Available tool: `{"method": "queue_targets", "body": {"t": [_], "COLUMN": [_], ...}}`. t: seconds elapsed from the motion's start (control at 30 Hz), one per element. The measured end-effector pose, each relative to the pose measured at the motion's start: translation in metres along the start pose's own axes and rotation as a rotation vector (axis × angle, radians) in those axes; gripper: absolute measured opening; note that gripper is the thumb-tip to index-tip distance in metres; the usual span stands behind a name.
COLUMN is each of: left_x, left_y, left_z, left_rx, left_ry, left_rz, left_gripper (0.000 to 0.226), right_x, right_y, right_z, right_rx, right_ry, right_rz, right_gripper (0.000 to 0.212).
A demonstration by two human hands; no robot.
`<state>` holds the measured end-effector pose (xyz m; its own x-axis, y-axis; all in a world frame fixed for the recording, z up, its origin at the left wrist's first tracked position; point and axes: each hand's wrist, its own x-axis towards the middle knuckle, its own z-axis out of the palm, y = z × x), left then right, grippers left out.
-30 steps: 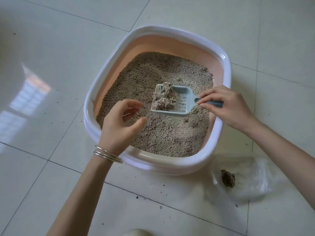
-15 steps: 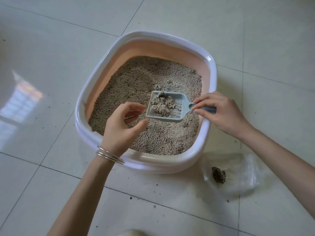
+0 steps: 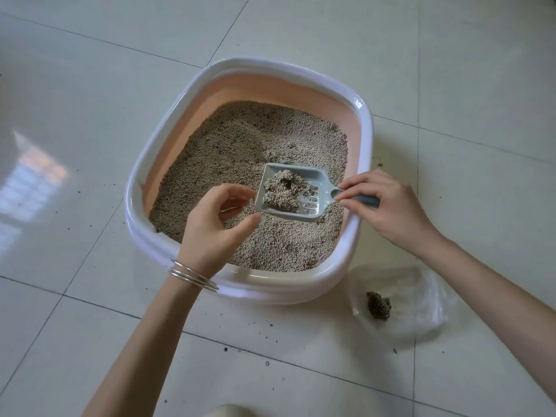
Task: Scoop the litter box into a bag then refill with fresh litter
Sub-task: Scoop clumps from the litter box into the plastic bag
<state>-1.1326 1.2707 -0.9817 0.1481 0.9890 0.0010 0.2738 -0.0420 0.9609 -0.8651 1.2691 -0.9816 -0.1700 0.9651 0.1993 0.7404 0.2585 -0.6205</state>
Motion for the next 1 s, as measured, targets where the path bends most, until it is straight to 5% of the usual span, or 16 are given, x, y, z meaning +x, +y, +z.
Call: {"method": "queue_targets", "body": {"t": [0.67,1.0], "left_x": [-0.020,-0.048], "left_y": [0.022,0.021], "left_z": [0.091,0.158], "left_rx": [-0.088,-0.053], "left_ry": [-0.337,-0.556], "left_rz": [0.144,0.218], "left_gripper": [0.027,0.023], "right_x": [-0.139,-0.220], "right_y": [0.022,0.058], "right_z": [-0.088,-0.079], "right_rx": [-0.138,-0.291], "right_ry": [0.149,0.056], "right_rz": [0.112,0.241], "right_gripper": [0.012,0.026]}}
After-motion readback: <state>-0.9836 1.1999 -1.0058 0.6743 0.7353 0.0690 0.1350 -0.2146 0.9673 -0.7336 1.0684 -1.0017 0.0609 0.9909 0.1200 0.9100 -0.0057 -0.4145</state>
